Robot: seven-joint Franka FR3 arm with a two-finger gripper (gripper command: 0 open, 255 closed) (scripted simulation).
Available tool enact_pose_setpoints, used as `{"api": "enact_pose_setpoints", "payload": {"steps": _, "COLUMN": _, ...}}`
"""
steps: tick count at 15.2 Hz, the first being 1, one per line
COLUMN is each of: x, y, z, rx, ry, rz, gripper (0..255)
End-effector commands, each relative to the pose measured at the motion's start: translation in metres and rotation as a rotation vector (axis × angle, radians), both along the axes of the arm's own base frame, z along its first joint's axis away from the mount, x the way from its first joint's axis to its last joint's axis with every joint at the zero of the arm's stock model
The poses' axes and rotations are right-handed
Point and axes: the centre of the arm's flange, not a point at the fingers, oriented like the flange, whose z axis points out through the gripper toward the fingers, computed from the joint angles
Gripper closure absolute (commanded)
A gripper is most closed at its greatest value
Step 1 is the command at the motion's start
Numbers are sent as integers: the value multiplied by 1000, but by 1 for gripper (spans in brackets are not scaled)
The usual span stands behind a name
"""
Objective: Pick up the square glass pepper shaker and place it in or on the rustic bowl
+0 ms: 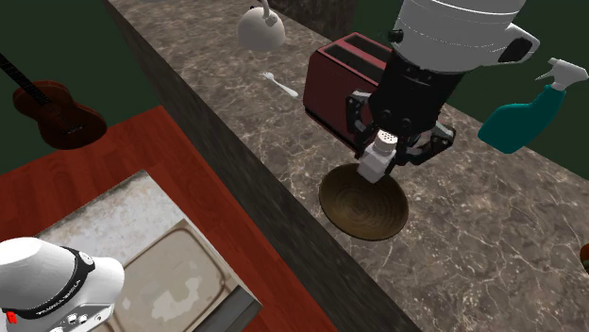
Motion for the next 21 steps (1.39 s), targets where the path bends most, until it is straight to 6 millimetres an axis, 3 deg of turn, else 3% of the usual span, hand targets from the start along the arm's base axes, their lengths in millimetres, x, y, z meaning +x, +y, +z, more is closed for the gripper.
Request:
{"api": "enact_pose_setpoints", "payload": {"steps": 1, "x": 2, "y": -7, "z": -8, "rx": 0, "ry": 0, "rz": 2, "gripper": 255}}
{"api": "enact_pose_setpoints", "payload": {"steps": 15, "x": 2, "y": -7, "z": -82, "rx": 0, "ry": 0, "rz": 2, "gripper": 255}}
{"api": "enact_pose_setpoints", "payload": {"steps": 21, "x": 2, "y": -7, "z": -85, "rx": 0, "ry": 0, "rz": 2, "gripper": 255}}
